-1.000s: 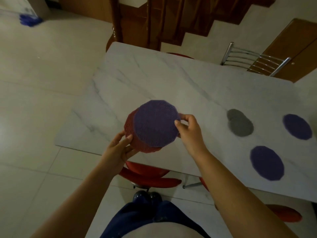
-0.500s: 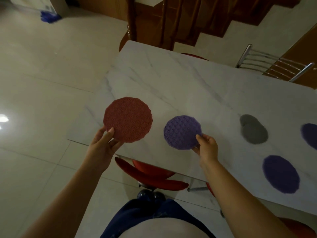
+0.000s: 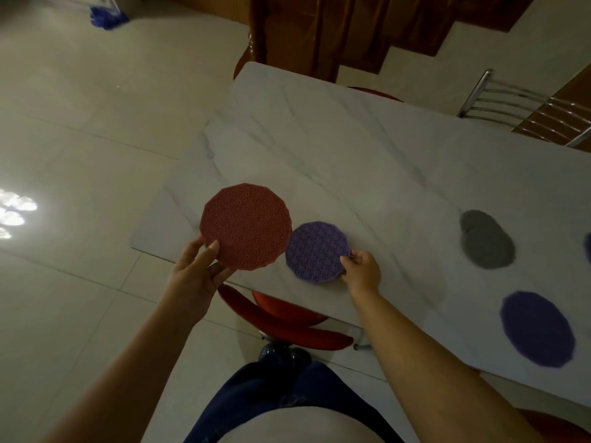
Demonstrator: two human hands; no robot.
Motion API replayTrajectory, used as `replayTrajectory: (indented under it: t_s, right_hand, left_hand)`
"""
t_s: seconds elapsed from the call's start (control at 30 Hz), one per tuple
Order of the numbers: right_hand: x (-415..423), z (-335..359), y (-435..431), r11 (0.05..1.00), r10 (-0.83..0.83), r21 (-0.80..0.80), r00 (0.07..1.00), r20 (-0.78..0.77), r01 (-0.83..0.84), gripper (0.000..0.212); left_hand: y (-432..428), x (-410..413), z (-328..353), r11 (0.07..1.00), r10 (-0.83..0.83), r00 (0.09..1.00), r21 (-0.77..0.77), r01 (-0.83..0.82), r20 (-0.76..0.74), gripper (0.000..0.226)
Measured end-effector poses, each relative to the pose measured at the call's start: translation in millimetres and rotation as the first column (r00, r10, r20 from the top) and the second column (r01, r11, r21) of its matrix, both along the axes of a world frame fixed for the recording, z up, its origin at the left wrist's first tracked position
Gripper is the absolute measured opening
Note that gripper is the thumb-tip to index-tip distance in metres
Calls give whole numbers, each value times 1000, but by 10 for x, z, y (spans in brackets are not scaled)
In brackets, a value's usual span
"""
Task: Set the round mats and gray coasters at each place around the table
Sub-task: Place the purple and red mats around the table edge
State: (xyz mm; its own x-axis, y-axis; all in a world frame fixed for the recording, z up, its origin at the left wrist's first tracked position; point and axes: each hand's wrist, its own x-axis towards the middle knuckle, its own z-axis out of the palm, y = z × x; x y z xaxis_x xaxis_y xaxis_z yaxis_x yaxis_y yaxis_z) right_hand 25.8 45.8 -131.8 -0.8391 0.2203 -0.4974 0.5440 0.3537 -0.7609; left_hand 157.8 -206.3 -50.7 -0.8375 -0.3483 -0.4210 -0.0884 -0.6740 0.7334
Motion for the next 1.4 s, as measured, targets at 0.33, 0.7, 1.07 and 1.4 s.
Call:
replayTrajectory:
  t_s: [0.33,0.7,1.07,1.4]
  right_hand:
    - [-23,14,101,961,255,97,965,57,-260,46]
    - [9,341,-240,987,129,-74,975,-180,-144,17]
    - [185,956,-1763,905,160,-361,966,-201,-225,36]
    - [389,1093,-2541,968,-40,-249,958,-285,-34,44]
  left_hand:
    - [120,-8,-60,1000,-16,1000,20,16,-18,20]
    - [-86,-126,-148,992,-97,995,77,99,-37,31]
    - [-1353,-480,-39,918,-397,918,11,397,4,39]
    - [-2211,-787,67,825,-564,824,6,564,48,33]
